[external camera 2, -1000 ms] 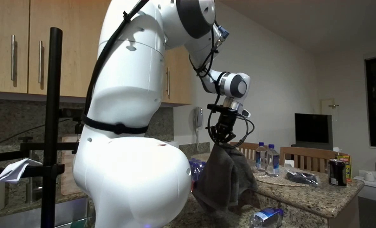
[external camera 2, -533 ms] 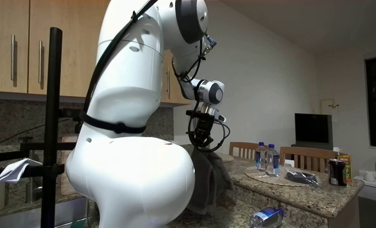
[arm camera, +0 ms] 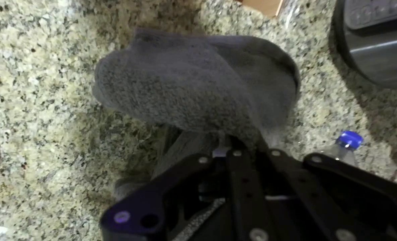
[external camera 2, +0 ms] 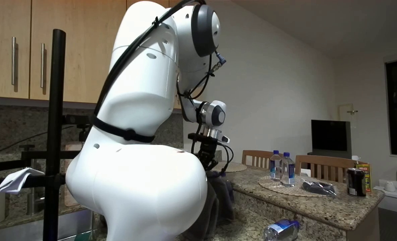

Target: Pick up the cloth and put it on top of the bottle, then put it back on the counter

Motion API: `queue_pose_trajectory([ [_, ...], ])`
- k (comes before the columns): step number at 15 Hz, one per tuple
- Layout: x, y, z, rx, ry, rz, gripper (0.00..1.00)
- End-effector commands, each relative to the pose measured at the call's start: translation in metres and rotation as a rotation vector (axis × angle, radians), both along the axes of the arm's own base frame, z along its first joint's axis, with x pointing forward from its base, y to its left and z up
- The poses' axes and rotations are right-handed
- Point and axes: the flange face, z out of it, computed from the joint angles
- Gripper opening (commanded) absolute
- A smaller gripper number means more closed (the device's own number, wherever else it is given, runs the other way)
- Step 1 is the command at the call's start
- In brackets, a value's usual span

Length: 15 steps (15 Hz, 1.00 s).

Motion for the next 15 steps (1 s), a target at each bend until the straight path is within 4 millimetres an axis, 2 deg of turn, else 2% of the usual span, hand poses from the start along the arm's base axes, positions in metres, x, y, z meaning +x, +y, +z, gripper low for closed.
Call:
queue_pose_trajectory([
  [1,-0.005,-0.006,-0.048,-0.072,-0.135,-0.033,0.08],
  [5,-0.001,-0.017,-0.093,-0.153,-0.228,-0.084,0.07],
  [6,0.002,-0.022,-0.1,-0.178,-0.233,-0.102,0.33],
  [8,0.008,-0.033,-0.108,-0.231,-0.244,-0.137,0.4],
  [12,0.016,-0.053,-0.106,-0.304,-0.28,-0.182,0.65],
  [15,0.018,-0.06,-0.1,-0.324,-0.282,-0.199,0.84],
])
